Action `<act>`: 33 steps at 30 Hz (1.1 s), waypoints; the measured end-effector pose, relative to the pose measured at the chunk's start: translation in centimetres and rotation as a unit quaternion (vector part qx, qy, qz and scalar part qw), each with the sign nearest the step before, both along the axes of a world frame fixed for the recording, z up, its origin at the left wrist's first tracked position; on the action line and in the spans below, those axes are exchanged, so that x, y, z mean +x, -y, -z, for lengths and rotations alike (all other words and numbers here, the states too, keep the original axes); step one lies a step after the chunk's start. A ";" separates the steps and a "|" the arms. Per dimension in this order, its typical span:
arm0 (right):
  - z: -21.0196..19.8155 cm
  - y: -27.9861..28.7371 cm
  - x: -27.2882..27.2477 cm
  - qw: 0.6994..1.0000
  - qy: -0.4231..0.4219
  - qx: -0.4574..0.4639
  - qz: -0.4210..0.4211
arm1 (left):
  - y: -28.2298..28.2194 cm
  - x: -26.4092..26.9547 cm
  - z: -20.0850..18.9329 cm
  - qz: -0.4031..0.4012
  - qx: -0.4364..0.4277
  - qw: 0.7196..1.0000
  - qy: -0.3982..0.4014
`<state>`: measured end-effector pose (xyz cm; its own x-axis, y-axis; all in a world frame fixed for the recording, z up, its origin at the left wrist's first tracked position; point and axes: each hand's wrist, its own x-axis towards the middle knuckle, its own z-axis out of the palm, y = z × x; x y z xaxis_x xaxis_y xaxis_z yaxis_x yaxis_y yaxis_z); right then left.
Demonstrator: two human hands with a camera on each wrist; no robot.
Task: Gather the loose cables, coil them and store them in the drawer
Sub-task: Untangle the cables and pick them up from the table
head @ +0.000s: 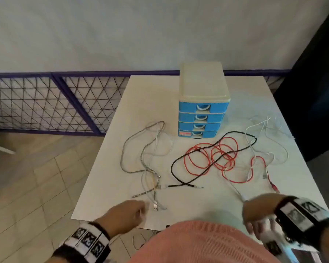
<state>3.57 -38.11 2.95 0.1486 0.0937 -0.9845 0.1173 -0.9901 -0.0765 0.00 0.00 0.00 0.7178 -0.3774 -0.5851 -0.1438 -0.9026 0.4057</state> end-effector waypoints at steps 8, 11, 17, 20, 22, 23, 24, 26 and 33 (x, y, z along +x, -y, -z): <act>-4.0 -6.8 7.6 0.931 0.291 0.217 0.046 | 0.5 3.7 3.5 0.164 0.028 0.968 0.188; -5.2 -9.0 8.4 0.912 0.320 0.257 0.022 | 1.3 4.3 3.5 0.222 0.065 0.950 0.209; -5.8 -10.6 9.3 0.890 0.322 0.322 0.001 | 3.5 5.7 1.2 0.216 -0.041 0.968 0.124; -6.0 -10.8 10.1 0.872 0.331 0.359 0.043 | 4.4 7.7 -2.6 0.046 -0.178 0.983 -0.015; -6.5 -11.0 10.7 0.854 0.343 0.385 0.068 | 5.2 9.1 -6.0 -0.041 -0.281 0.957 -0.066; -6.9 -11.2 11.0 0.840 0.357 0.401 0.077 | 5.8 9.7 -7.7 -0.080 -0.331 0.938 -0.059; -7.3 -11.4 11.2 0.825 0.366 0.421 0.091 | 6.3 10.4 -9.0 -0.127 -0.372 0.919 -0.036; -8.3 -12.1 11.6 0.799 0.356 0.463 0.144 | 7.4 11.8 -11.1 -0.222 -0.432 0.874 0.029; -9.4 -14.1 12.3 0.692 0.328 0.560 0.318 | 9.8 13.9 -12.8 -0.342 -0.540 0.769 0.034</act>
<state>15.91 -24.04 12.39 0.8897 0.4539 -0.0493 0.0586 -0.2206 -0.9736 13.85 -9.79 12.84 0.9793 -0.1372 -0.1487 0.1607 0.0803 0.9837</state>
